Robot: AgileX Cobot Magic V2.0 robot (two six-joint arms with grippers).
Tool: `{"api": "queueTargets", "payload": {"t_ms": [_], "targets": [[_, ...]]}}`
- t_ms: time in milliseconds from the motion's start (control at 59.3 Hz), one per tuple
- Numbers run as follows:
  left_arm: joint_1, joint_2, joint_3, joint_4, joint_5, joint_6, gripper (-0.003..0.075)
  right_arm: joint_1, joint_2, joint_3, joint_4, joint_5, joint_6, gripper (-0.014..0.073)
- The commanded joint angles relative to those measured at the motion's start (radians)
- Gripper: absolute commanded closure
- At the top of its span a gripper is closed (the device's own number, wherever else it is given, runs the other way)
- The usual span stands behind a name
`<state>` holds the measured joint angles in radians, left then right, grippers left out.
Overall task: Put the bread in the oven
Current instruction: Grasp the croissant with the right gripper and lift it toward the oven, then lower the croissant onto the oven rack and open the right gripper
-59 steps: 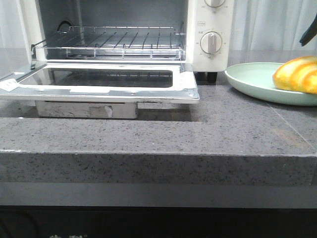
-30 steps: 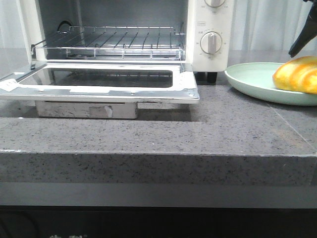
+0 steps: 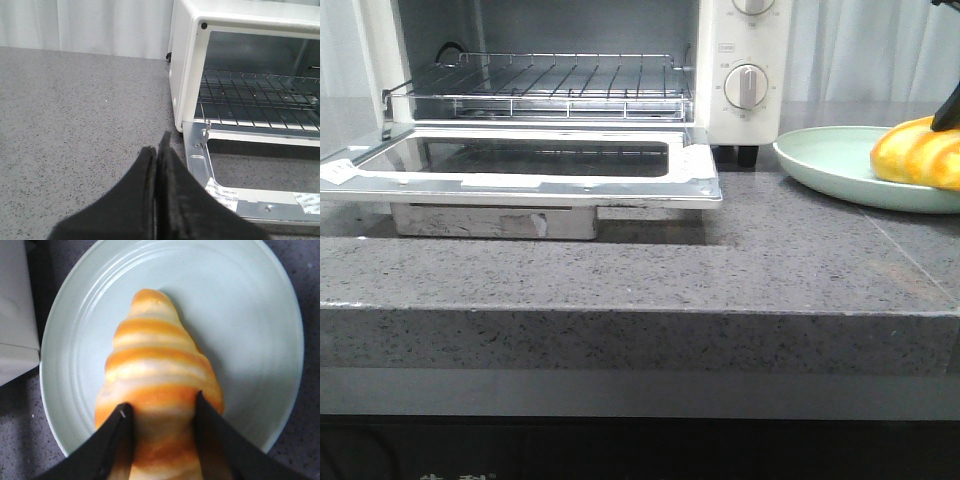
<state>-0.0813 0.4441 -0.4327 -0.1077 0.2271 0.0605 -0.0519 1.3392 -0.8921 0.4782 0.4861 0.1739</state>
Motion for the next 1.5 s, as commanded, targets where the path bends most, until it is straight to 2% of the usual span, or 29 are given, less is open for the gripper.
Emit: {"api": "queueTargets", "payload": {"t_ms": [0,303,455,624,809,927,1146,1484], "targets": [[0.002,0.003,-0.028,-0.010,-0.071,-0.011,0.0741,-0.003,-0.039,-0.034,0.014,-0.040,-0.014,0.0531],[0.002,0.003,-0.028,-0.010,-0.071,-0.011,0.0741,-0.002,-0.209,-0.034,0.013,-0.023,-0.014,0.0530],[0.002,0.003,-0.028,-0.010,-0.071,-0.011,0.0741,0.058,-0.305,-0.022,0.015,0.020,-0.014,0.0530],[0.002,0.003,-0.028,-0.010,-0.071,-0.011,0.0741,0.269,-0.359,0.049,0.089,-0.031,-0.014,0.0530],[0.002,0.003,-0.028,-0.010,-0.071,-0.011,0.0741,0.583,-0.297,0.054,0.140,-0.294,-0.014,0.0529],[0.002,0.003,-0.028,-0.010,-0.071,-0.011,0.0741,0.700,-0.168,-0.032,0.140,-0.407,-0.014,0.0527],[0.002,0.003,-0.028,-0.010,-0.071,-0.011,0.0741,0.695,0.097,-0.247,0.147,-0.503,-0.014,0.0527],[0.002,0.003,-0.028,-0.010,-0.071,-0.011,0.0741,0.638,0.280,-0.451,0.152,-0.486,-0.014,0.0527]]}}
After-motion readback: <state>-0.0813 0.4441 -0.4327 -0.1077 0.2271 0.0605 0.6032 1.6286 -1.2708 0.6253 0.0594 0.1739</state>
